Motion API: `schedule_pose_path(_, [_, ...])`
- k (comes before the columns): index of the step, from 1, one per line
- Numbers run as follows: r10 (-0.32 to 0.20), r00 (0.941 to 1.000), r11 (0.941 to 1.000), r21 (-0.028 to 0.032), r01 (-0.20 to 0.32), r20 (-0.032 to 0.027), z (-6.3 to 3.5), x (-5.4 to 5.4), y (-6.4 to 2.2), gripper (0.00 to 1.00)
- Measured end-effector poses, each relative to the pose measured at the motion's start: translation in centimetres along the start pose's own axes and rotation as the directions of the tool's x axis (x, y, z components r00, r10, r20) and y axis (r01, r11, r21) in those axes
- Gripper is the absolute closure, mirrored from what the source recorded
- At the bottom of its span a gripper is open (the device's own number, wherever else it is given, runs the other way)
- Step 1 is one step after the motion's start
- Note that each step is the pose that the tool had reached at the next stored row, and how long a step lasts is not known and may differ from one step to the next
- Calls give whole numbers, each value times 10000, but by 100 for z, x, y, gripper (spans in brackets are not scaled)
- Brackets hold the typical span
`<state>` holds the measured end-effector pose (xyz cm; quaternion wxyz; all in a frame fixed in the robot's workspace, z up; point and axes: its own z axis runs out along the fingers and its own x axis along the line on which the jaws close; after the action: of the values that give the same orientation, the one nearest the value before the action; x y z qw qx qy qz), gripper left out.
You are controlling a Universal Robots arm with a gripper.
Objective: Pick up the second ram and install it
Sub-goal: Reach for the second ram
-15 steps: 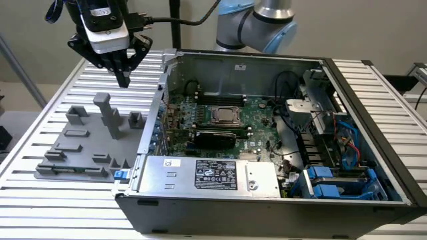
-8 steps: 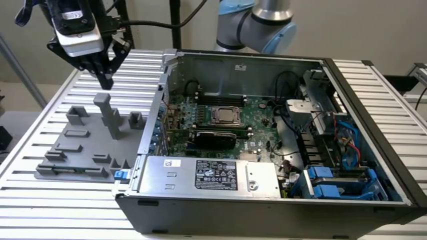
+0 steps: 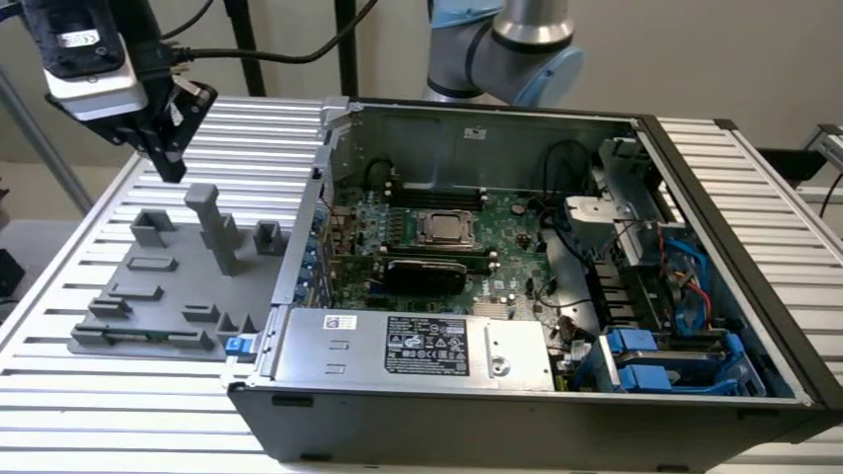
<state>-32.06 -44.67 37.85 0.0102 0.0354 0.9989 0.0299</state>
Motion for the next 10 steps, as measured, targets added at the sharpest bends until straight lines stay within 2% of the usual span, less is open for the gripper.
schedule_pose_path(10, [0, 10000, 10000, 2, 0, 0, 73, 437, -113, 89])
